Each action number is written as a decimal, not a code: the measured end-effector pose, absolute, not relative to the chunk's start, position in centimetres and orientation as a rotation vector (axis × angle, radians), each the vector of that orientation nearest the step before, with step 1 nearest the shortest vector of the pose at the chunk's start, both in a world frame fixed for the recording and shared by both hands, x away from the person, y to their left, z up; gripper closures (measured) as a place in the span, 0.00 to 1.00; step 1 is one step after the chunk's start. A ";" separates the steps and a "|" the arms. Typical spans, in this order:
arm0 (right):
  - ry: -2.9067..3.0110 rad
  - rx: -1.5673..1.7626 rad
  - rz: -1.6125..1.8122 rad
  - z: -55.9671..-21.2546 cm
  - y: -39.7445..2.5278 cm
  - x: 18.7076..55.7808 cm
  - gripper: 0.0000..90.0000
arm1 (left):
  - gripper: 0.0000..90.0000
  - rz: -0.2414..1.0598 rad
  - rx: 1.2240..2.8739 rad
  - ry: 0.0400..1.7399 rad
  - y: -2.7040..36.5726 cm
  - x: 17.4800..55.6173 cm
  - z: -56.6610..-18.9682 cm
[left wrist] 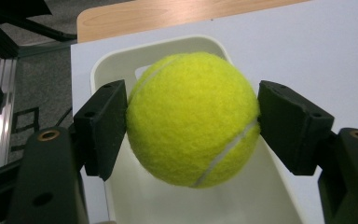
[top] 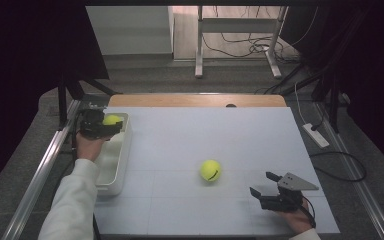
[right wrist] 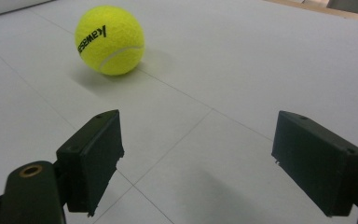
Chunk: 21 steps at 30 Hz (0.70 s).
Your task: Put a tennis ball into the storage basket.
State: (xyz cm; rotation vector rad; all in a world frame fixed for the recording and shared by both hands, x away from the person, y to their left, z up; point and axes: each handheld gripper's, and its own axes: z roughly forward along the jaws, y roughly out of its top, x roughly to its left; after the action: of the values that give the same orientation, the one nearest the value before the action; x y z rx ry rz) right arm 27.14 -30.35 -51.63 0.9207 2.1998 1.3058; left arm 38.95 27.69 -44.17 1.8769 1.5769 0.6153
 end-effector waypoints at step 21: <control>2.201 0.921 1.306 -51.6 -30.3 27.1 0.17 | 0.12 0.609 1.810 1.537 27.8 38.5 -43.5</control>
State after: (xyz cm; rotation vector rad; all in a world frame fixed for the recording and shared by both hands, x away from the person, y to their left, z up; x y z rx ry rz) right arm 27.12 -30.33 -51.64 0.9211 2.2010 1.3060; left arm 38.48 27.75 -43.48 1.8105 1.5365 0.6095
